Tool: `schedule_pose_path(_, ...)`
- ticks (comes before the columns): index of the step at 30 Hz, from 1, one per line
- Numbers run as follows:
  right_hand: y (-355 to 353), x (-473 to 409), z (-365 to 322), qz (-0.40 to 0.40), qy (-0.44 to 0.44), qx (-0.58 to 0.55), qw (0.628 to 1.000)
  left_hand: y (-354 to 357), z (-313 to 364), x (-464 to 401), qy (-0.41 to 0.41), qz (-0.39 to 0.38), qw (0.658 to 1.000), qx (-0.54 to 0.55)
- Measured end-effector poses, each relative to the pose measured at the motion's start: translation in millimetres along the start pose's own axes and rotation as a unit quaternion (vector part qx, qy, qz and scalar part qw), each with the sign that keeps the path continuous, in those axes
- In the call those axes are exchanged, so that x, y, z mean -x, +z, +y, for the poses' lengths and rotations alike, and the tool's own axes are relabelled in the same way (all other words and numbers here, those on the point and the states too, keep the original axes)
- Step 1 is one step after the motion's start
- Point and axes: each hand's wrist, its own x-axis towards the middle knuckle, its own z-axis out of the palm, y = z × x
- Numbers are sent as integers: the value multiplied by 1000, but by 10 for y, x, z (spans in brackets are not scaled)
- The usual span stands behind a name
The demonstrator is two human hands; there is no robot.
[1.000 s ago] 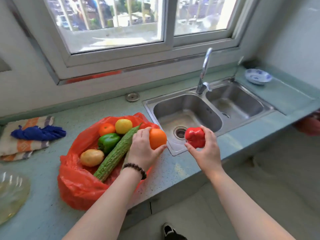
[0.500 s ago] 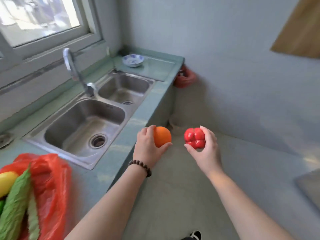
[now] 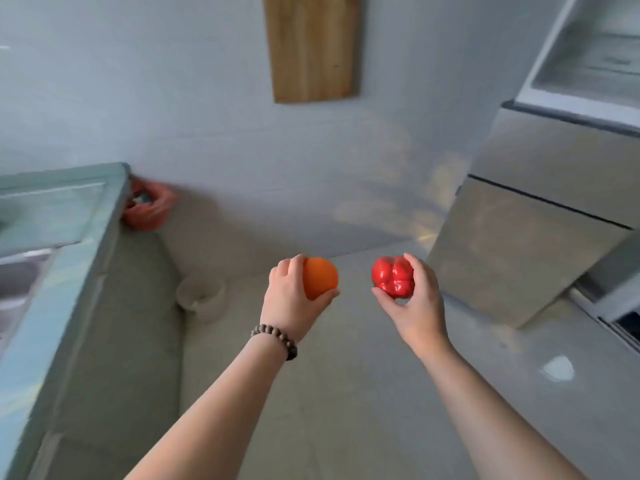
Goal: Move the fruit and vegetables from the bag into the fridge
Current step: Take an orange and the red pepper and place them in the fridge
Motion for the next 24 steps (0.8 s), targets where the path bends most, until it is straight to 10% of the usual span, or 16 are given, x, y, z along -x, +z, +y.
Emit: schedule_pose_path(24,-2160,-1651,2324,308,218,122,918,3077,2545,-2399,230,-240,940,72)
